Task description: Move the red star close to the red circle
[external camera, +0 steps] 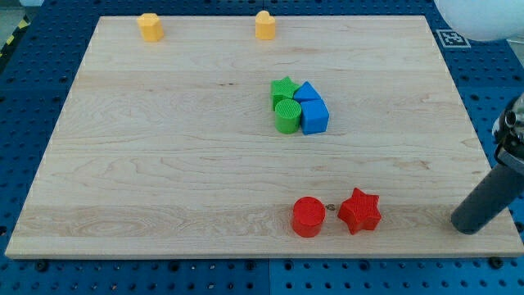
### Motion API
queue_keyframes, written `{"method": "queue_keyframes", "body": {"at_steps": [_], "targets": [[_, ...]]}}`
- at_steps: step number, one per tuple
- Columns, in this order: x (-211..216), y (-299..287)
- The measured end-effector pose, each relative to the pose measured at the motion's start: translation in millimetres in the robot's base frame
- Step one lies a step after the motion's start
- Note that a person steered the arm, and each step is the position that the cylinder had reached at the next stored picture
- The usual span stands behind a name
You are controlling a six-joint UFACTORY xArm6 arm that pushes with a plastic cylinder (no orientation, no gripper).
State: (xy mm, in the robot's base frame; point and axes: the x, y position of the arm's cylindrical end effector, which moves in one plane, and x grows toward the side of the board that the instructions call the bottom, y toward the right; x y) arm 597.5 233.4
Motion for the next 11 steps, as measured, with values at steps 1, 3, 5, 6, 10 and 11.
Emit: {"method": "queue_keyframes", "body": {"at_steps": [1, 3, 5, 6, 10, 11], "targets": [[0.7, -1.5], [15.2, -38.4], [-4.8, -32.4], [-6.0, -63.2], [-6.0, -107.8], [-6.8, -79.2]]}}
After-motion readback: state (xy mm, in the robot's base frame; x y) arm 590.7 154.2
